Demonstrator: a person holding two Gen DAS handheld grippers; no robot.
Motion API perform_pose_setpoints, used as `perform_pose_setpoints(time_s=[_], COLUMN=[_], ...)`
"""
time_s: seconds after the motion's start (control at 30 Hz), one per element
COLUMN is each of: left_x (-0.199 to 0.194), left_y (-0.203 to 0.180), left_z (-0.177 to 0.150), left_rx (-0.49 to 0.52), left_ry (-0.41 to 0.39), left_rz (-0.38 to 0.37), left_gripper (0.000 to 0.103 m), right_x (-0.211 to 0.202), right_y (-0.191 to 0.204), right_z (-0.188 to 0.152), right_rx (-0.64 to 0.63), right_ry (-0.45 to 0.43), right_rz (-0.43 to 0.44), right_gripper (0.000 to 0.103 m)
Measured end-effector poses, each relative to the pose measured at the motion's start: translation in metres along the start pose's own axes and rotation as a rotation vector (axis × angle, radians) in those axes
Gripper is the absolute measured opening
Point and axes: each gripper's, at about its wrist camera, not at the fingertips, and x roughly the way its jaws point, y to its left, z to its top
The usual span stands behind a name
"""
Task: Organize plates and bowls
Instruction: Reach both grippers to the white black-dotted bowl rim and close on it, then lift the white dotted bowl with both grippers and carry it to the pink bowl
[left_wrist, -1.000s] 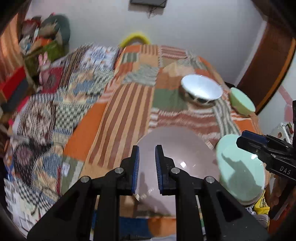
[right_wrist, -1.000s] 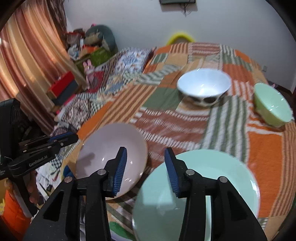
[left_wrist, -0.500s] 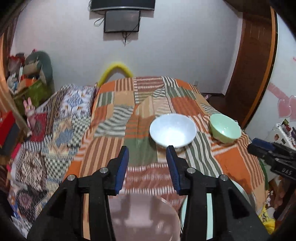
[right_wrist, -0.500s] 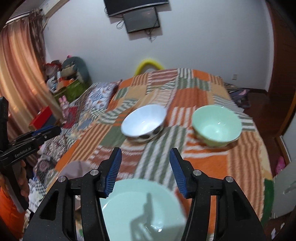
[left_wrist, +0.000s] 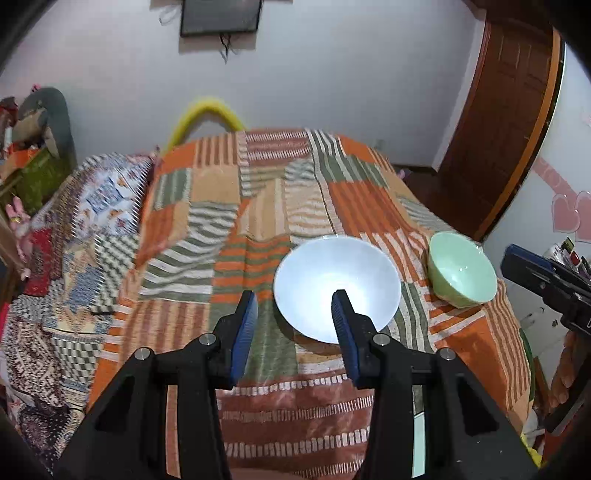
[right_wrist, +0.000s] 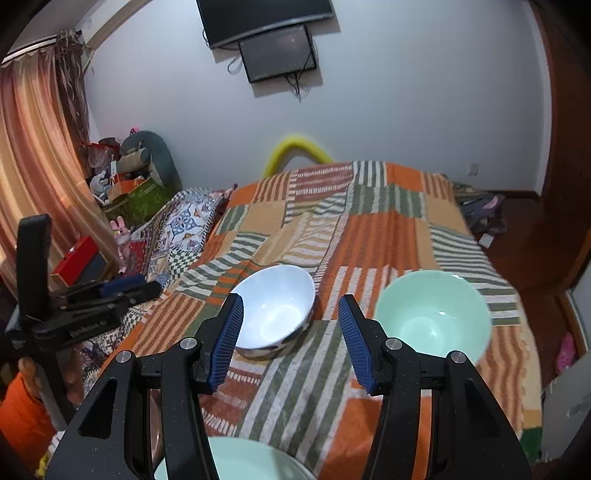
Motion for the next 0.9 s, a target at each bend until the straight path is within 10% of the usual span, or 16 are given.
perform_pose_setpoints(time_s=[0.9], left_x=[0.136], left_y=[0.037], left_z=[-0.01], left_rx=[-0.144], left_ry=[0.247], left_rz=[-0.126], left_gripper=[0.01], right_x=[0.132], right_y=[-0.012], right_z=[-0.019], right_rx=[0.012], right_ry=[0.296], right_rz=[0.024], right_gripper=[0.023])
